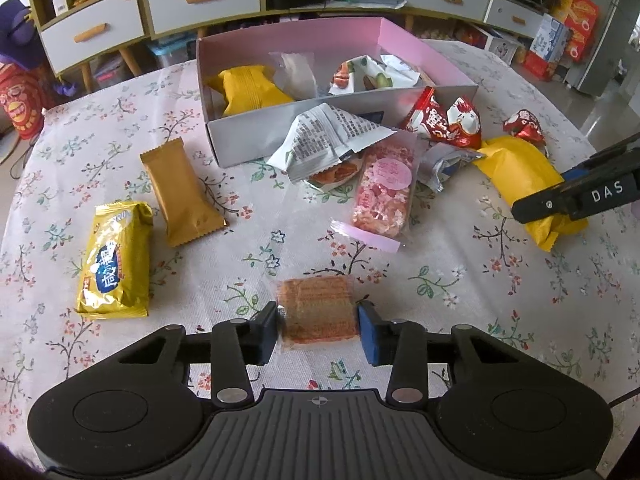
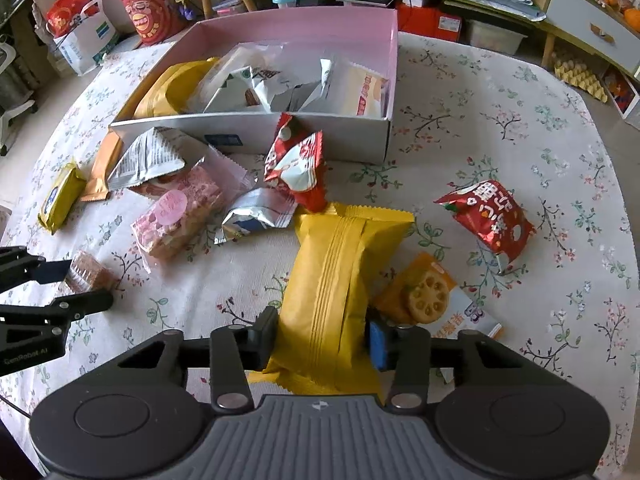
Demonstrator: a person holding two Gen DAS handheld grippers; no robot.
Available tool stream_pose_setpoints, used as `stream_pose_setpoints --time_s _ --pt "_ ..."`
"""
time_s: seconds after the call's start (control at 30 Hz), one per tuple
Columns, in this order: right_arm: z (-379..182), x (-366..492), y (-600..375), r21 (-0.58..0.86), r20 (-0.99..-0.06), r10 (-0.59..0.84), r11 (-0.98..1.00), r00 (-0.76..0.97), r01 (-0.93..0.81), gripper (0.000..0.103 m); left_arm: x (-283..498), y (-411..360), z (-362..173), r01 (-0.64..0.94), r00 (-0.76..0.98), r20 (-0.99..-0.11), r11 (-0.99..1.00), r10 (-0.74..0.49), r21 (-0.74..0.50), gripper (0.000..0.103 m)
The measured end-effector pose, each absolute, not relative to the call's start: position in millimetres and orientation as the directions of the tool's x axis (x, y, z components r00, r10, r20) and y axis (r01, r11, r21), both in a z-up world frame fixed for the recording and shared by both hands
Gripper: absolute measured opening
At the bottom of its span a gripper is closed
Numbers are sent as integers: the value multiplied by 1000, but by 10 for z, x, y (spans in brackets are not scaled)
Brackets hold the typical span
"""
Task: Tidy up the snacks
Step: 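Lift the yellow pack with the right tool while the left tool grasps the wrapped wafer square, then carry the yellow pack into the box with right while left carries the wafer in, releasing both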
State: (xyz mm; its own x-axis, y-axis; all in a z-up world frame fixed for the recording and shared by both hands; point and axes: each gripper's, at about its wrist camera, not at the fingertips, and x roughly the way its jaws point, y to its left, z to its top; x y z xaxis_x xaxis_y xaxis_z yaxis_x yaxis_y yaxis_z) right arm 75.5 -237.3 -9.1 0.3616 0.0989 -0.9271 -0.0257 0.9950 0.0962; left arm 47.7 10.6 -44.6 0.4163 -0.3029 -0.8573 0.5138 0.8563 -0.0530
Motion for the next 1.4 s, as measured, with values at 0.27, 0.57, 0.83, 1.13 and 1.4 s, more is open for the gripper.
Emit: stream_pose_setpoints --time_s 0.27,0.57,0.83,1.13,1.4 --pt "5 733 -2396 105 -918 103 994 383 -18 15 479 110 -353 519 425 -844 852 -326 -68 38" --pt "200 671 -2452 135 -896 127 991 425 -11 14 487 91 -253 525 428 -836 847 -343 -79 38" --pt "346 644 -2433 163 -877 149 987 456 -8 14 480 -5 -124 529 443 -821 844 -361 -86 38" --pt "501 736 -2329 200 -850 178 980 495 -9 14 573 -79 36 521 479 -793 849 -377 -89 38" --pt "509 954 -2245 232 -840 188 973 509 23 14 826 -149 93 462 500 -778 877 -381 -133 38"
